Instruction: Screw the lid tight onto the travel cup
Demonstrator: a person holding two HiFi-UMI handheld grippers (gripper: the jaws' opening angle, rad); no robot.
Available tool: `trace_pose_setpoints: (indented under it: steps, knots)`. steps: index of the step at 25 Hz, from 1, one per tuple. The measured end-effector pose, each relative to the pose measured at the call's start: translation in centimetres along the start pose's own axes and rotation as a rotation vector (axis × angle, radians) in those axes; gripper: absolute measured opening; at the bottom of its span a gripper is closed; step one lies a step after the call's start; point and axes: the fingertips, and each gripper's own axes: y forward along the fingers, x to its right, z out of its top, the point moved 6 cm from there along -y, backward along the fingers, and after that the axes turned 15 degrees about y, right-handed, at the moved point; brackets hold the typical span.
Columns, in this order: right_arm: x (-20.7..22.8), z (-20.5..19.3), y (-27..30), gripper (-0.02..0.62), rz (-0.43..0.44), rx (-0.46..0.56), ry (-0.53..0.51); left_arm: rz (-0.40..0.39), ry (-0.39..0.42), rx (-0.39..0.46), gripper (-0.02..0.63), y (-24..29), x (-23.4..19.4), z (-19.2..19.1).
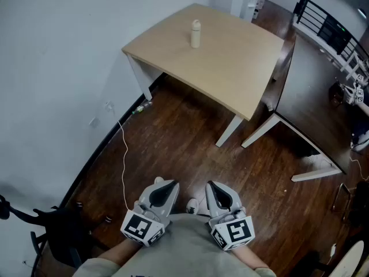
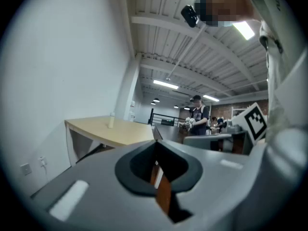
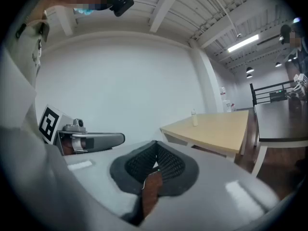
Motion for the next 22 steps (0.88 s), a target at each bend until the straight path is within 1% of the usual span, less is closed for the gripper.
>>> trace_pose_setpoints:
  steps: [6, 11, 17, 22]
  knots:
    - [-0.1, -0.1, 2.1, -0.003, -0.006, -0.019, 0.005, -0.011, -0.007, -0.006, 0.003, 0.5, -1.8, -0.6]
    - [-0.3, 0.0, 4.8, -0.003, -0.02, -0.046, 0.009, -0.014, -0.037, -0.018, 0.003, 1.0, -4.3, -1.4]
    - [-0.5, 1.3, 9.7, -0.003, -0.052, -0.059, -0.003, -0.009, -0.062, 0.005, 0.003, 2.4, -9.8, -1.5]
    - [-1.7, 3.8, 14.4, -0.003, -0.089, -0.02, -0.016, -0.019, -0.077, 0.026, 0.003, 3.1, -15.3, -1.2]
